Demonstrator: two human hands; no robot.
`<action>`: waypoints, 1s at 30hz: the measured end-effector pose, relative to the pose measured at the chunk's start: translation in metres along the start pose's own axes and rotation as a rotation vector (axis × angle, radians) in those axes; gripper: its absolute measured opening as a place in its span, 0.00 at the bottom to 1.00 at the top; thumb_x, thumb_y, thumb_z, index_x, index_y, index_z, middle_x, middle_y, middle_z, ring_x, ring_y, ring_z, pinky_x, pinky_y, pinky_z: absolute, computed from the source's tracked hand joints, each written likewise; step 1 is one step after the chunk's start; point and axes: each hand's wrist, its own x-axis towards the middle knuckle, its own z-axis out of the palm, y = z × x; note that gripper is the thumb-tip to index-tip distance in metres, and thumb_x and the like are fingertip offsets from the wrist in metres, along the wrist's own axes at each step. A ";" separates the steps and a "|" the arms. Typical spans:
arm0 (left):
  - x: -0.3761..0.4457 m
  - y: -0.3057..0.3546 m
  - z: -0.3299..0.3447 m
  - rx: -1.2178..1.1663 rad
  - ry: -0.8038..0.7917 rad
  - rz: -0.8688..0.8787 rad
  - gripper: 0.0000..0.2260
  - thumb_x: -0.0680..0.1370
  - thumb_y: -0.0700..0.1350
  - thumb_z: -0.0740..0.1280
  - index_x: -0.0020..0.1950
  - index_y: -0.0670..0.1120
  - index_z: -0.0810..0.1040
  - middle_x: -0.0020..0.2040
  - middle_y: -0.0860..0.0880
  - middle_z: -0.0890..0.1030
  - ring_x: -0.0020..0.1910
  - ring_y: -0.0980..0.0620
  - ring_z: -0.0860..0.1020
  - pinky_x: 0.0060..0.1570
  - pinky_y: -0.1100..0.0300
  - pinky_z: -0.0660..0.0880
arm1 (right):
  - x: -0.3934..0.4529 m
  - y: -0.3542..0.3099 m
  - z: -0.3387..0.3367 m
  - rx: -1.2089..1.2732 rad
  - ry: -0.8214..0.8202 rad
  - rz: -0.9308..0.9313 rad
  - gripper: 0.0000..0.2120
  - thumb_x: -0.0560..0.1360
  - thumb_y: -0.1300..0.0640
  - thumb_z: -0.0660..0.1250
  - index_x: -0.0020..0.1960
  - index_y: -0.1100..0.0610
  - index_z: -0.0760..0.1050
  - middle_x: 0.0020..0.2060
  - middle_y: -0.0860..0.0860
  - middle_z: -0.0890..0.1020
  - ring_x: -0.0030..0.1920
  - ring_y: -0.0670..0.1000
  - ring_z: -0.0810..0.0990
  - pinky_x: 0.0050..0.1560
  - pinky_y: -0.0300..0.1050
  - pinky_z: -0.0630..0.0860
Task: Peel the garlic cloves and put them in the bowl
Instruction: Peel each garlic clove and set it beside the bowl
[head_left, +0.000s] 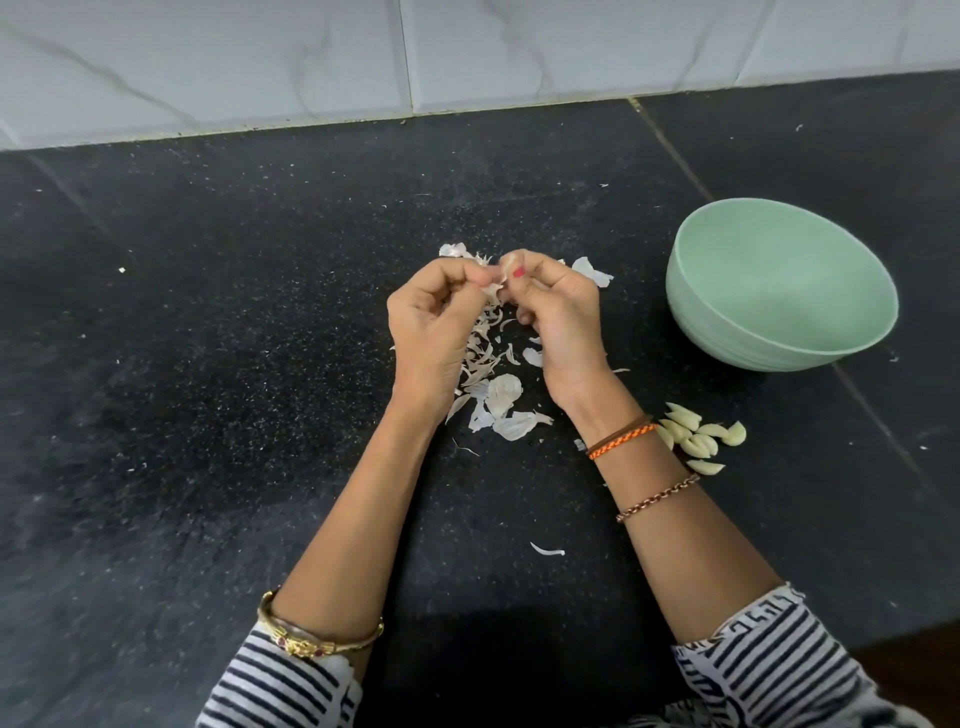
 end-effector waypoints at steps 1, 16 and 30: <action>0.000 -0.001 -0.001 0.012 0.015 0.008 0.09 0.71 0.33 0.62 0.36 0.45 0.76 0.31 0.58 0.79 0.33 0.63 0.74 0.38 0.69 0.70 | 0.001 0.000 -0.001 0.008 0.050 0.007 0.07 0.78 0.64 0.61 0.45 0.58 0.77 0.32 0.44 0.82 0.33 0.37 0.76 0.35 0.29 0.69; 0.003 -0.006 -0.010 0.485 0.003 0.127 0.07 0.73 0.43 0.66 0.43 0.56 0.81 0.39 0.58 0.81 0.43 0.50 0.79 0.50 0.50 0.75 | 0.007 0.015 -0.006 -0.493 0.045 -0.304 0.06 0.73 0.66 0.67 0.48 0.63 0.82 0.38 0.48 0.82 0.40 0.45 0.83 0.45 0.38 0.79; 0.002 -0.004 -0.007 0.370 0.070 0.052 0.05 0.70 0.42 0.69 0.45 0.48 0.82 0.36 0.42 0.83 0.33 0.43 0.76 0.36 0.52 0.75 | 0.008 0.022 -0.005 -0.512 0.054 -0.393 0.04 0.72 0.64 0.69 0.46 0.62 0.82 0.39 0.46 0.82 0.40 0.40 0.81 0.43 0.34 0.77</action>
